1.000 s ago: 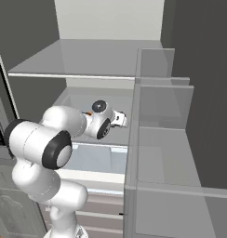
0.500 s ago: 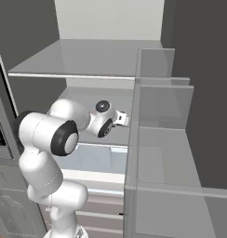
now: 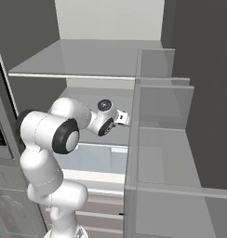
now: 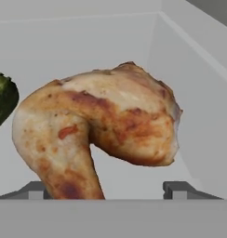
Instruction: Place one squash and one chicken drumstick in each tupperware on the nearby counter, to pack two identical lunches.
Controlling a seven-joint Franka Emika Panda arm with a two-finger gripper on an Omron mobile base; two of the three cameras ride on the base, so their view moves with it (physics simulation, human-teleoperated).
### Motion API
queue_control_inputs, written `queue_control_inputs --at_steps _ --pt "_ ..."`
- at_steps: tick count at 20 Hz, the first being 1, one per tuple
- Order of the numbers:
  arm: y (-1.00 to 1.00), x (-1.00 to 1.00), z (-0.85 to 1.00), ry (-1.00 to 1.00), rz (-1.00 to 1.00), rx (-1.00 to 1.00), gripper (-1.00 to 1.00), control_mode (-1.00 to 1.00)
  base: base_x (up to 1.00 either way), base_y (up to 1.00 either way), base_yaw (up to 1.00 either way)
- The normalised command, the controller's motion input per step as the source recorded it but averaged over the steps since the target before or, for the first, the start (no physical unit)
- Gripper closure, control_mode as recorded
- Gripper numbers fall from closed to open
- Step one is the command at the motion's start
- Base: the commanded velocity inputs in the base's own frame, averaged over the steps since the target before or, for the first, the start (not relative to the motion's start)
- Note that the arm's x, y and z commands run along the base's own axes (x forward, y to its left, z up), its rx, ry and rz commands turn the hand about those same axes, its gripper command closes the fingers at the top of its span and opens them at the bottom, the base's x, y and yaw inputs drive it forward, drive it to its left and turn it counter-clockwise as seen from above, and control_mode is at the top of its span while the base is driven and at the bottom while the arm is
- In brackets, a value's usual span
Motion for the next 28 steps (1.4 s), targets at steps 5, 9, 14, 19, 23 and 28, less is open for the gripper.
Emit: queue_control_inputs --at_steps 5,9,14,19,23,28 --pt "0.11 -0.02 -0.47 0.06 -0.07 0.0 1.0 -1.0 0.0 0.0 0.0" --pt "0.16 0.0 -0.41 0.08 -0.12 0.0 1.0 -1.0 0.0 0.0 0.0" --pt "0.07 -0.09 -0.35 0.04 -0.1 0.0 1.0 -1.0 0.0 0.0 0.0" --pt "0.0 -0.9 -0.28 0.0 0.0 0.0 1.0 -1.0 0.0 0.0 0.0" --pt "-0.1 -1.0 0.02 -0.02 0.0 0.0 1.0 -1.0 0.0 0.0 0.0" --pt "0.0 -1.0 0.62 -0.01 0.02 0.0 1.0 -1.0 0.0 0.0 0.0"
